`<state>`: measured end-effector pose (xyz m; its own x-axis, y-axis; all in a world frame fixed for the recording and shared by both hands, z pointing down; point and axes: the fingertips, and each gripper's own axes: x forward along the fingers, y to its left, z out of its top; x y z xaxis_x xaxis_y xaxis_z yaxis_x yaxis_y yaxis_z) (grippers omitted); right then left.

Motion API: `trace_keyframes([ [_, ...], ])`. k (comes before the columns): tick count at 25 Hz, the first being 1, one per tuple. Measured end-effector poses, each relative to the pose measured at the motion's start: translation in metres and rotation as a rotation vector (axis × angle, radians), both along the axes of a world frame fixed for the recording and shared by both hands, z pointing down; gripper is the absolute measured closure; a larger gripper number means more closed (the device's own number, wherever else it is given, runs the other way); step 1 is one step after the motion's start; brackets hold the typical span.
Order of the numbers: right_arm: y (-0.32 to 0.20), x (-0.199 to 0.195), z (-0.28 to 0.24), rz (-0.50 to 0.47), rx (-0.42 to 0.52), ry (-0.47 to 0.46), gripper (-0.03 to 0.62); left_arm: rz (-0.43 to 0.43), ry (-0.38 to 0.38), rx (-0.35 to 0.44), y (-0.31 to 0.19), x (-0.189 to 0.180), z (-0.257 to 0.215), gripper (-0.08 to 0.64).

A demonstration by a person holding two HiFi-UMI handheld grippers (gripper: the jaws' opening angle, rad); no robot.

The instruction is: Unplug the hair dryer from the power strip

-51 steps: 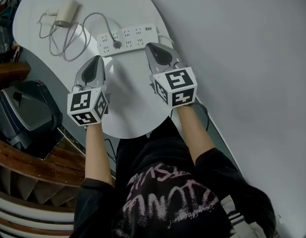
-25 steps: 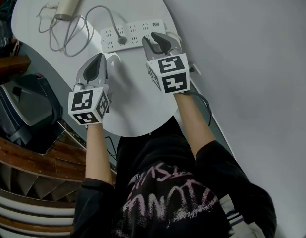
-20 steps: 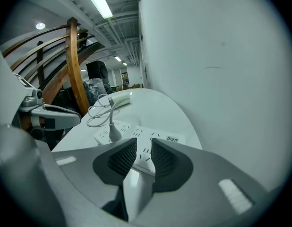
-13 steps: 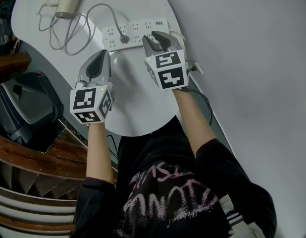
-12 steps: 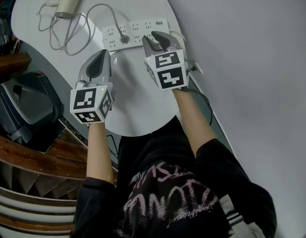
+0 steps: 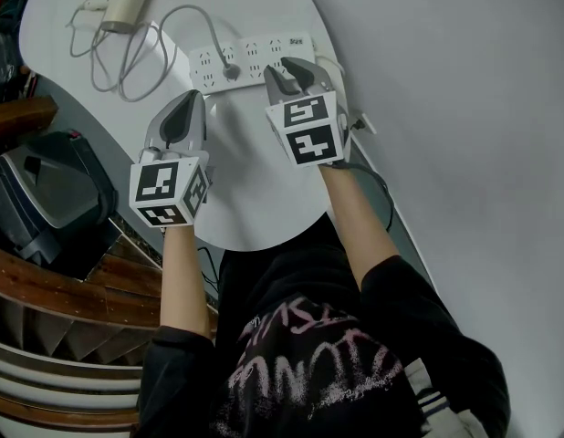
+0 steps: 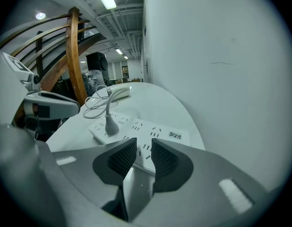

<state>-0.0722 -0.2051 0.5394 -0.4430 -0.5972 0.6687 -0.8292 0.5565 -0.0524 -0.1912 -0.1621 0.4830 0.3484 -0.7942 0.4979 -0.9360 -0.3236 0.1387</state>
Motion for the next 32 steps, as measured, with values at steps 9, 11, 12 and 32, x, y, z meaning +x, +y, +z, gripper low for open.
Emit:
trace_keyframes([
  [9,0.000,-0.001,0.000,-0.010,0.010,0.044,0.465,0.043,-0.008,0.001,-0.009,0.012,0.000,0.560],
  [11,0.000,-0.001,0.000,-0.009,0.008,0.048,0.465,0.054,-0.017,-0.001,-0.012,0.015,0.001,0.560],
  [12,0.000,-0.001,0.000,-0.010,0.007,0.052,0.463,0.060,-0.022,-0.001,-0.014,0.017,0.001,0.560],
  [32,0.000,-0.001,0.000,-0.024,0.005,0.042,0.463,0.176,-0.072,-0.049,-0.041,0.049,0.024,0.469],
])
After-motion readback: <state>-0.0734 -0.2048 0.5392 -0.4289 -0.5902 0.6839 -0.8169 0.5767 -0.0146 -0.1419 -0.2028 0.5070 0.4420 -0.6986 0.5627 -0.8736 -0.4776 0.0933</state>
